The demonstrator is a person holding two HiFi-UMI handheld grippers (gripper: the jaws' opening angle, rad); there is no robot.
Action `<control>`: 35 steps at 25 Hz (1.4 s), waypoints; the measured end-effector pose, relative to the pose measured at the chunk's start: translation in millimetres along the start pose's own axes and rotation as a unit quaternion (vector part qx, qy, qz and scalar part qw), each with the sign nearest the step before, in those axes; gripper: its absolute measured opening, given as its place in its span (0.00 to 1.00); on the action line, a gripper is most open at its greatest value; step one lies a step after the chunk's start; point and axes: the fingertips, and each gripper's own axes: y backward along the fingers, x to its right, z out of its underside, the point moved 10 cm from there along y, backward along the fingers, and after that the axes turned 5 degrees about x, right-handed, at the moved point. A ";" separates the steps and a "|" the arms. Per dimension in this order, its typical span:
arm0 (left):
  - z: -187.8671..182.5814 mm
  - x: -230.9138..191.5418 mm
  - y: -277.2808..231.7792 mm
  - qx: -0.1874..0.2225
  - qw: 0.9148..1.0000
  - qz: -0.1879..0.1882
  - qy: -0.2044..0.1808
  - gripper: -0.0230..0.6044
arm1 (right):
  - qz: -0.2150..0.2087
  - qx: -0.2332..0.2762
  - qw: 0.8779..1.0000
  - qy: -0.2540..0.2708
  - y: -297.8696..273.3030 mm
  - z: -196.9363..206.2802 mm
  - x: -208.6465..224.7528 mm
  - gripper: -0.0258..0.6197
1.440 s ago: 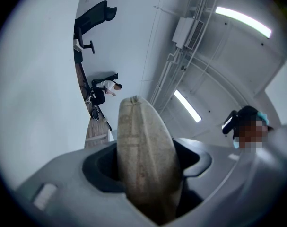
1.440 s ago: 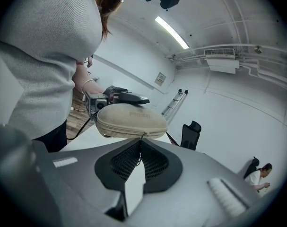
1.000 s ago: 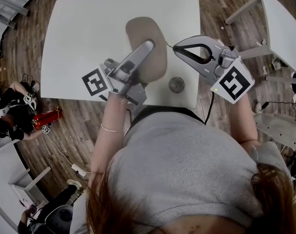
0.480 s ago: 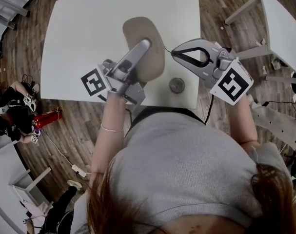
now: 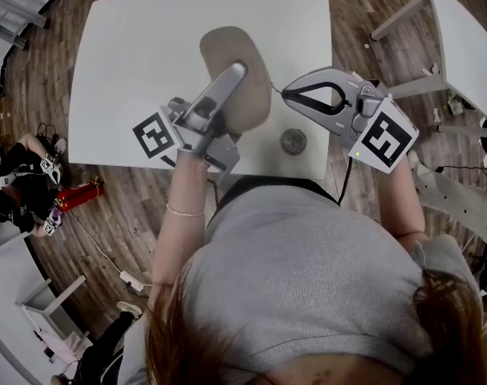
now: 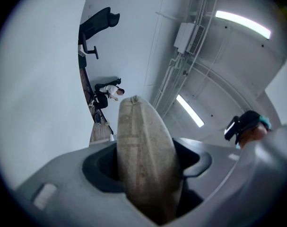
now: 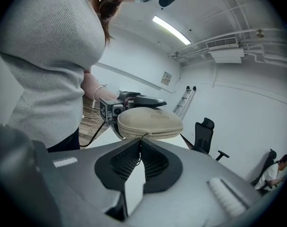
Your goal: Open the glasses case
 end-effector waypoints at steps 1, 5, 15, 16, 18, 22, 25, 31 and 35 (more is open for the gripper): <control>-1.5 -1.0 -0.2 0.001 1.000 0.000 0.000 0.54 | -0.005 0.001 1.000 -0.001 -0.9 0.7 0.3 0.06; -7.4 -5.8 -2.1 0.009 1.000 -0.003 0.006 0.54 | -0.019 0.007 1.000 -0.004 -4.3 4.3 3.1 0.06; -6.3 1.4 -3.8 0.014 1.000 -0.005 0.003 0.54 | -0.036 0.010 0.999 -0.011 -1.3 -1.2 -2.6 0.06; -5.9 2.2 -2.8 0.015 1.000 -0.005 0.004 0.54 | -0.038 0.009 0.999 -0.010 -1.4 -2.4 -4.2 0.06; -6.3 3.0 -1.4 0.017 1.000 -0.006 0.004 0.54 | -0.044 0.011 0.999 -0.010 -2.1 -4.1 -6.1 0.06; -8.6 2.6 -4.4 0.017 1.000 -0.007 0.001 0.54 | -0.055 0.013 0.998 -0.011 -2.2 -3.0 -4.9 0.06; -9.9 2.7 -5.0 0.022 1.000 -0.008 0.003 0.54 | -0.060 0.013 0.998 -0.015 -3.2 -2.8 -5.4 0.06; -10.2 1.7 -5.0 0.027 1.000 -0.012 0.004 0.54 | -0.069 0.019 0.997 -0.018 -4.7 -2.9 -9.7 0.06; -9.6 1.1 -4.1 0.030 0.999 -0.014 0.004 0.54 | -0.074 0.023 0.997 -0.022 -6.9 -1.9 -12.0 0.06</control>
